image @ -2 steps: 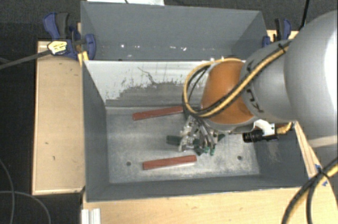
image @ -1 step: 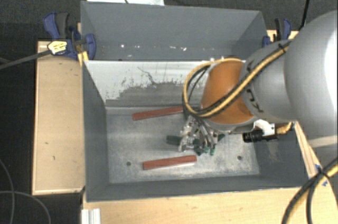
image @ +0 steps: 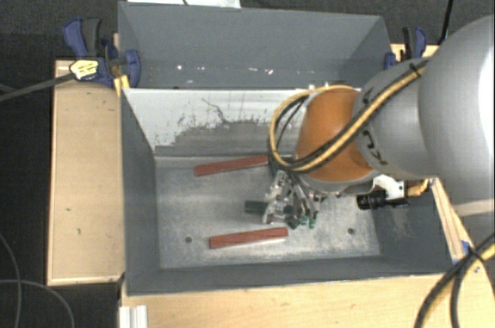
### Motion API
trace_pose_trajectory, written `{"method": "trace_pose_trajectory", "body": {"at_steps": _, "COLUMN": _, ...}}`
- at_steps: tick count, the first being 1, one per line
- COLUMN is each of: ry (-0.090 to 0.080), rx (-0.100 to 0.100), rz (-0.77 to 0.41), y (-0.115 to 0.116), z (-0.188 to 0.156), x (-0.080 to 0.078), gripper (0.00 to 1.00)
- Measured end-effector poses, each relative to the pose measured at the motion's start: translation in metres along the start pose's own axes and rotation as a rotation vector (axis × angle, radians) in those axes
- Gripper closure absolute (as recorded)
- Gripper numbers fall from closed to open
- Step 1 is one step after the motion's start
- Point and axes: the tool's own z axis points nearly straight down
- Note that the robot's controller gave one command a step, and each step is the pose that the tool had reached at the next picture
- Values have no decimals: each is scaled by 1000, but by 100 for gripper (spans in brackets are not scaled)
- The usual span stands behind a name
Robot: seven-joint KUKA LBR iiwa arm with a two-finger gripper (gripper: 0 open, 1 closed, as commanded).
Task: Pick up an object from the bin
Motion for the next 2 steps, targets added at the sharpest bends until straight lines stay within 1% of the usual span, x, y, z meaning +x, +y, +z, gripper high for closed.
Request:
{"method": "trace_pose_trajectory", "body": {"at_steps": 1, "ry": 16, "rx": 7, "rz": -1, "y": -2, "z": -18, "x": 4, "gripper": 100}}
{"method": "trace_pose_trajectory", "body": {"at_steps": 2, "ry": 11, "rx": 5, "rz": -1, "y": -1, "z": -37, "x": 2, "gripper": 100}}
